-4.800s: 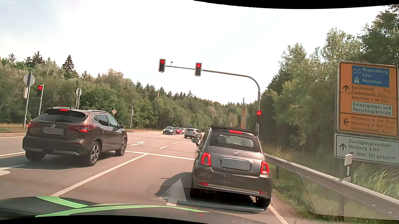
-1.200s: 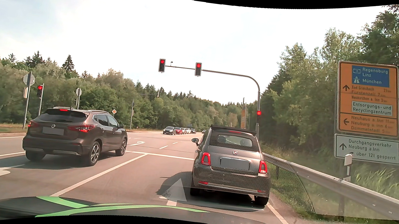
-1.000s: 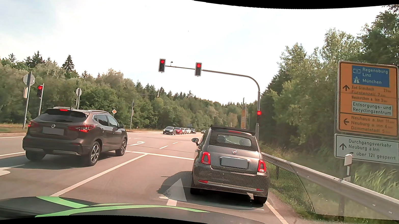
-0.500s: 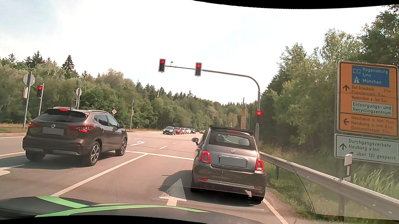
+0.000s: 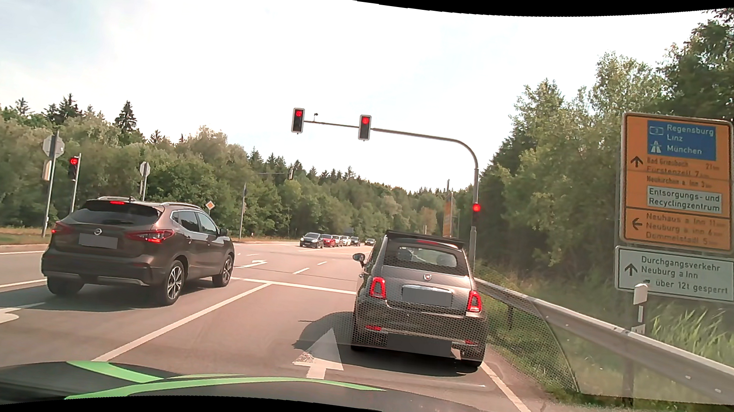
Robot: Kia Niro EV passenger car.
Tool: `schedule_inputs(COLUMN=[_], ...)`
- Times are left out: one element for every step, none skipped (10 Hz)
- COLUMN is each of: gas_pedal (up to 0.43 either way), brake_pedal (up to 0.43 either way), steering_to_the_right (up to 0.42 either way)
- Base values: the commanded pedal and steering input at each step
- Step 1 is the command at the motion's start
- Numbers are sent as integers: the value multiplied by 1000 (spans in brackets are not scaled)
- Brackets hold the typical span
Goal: Follow the waypoints while adhering to traffic rules and regulations
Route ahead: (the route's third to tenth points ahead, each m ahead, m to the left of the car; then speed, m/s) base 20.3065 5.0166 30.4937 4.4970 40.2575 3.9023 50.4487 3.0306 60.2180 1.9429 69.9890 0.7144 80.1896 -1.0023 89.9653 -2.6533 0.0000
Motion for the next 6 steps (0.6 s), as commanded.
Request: schedule_inputs(gas_pedal=[0, 0, 0, 0, 0, 0], brake_pedal=[207, 213, 207, 207, 213, 207], steering_to_the_right=[3, 3, 3, 3, 3, 3])
